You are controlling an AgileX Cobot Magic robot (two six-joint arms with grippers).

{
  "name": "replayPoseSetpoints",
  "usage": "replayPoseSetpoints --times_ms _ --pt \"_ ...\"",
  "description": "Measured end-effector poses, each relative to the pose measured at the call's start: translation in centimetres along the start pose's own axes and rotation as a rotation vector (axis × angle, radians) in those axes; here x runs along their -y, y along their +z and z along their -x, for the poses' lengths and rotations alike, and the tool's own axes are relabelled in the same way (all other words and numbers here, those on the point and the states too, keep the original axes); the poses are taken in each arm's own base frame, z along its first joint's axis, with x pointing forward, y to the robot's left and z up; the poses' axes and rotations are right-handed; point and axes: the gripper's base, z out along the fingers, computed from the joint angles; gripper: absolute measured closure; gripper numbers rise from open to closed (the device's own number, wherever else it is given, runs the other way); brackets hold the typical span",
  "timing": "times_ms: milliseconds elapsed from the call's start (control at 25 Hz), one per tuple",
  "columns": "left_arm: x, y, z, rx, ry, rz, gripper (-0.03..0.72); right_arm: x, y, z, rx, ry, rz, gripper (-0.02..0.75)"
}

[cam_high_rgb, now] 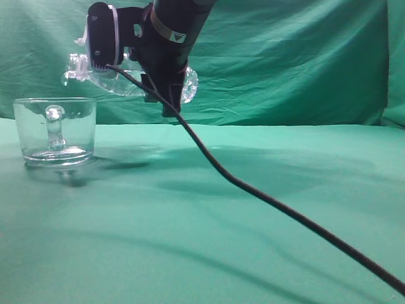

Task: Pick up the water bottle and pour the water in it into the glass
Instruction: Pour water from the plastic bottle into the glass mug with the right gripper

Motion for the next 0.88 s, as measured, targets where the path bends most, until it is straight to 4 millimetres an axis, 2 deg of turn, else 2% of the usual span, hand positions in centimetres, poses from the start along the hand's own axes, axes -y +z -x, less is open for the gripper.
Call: replayPoseSetpoints --times_ms 280,880 --pt "0.0 0.0 0.0 0.0 0.0 0.0 0.688 0.05 0.0 -0.15 -0.017 -0.061 -0.005 0.437" --pt "0.0 0.0 0.0 0.0 0.0 0.0 0.688 0.13 -0.01 -0.42 -0.046 -0.075 -0.013 0.437"
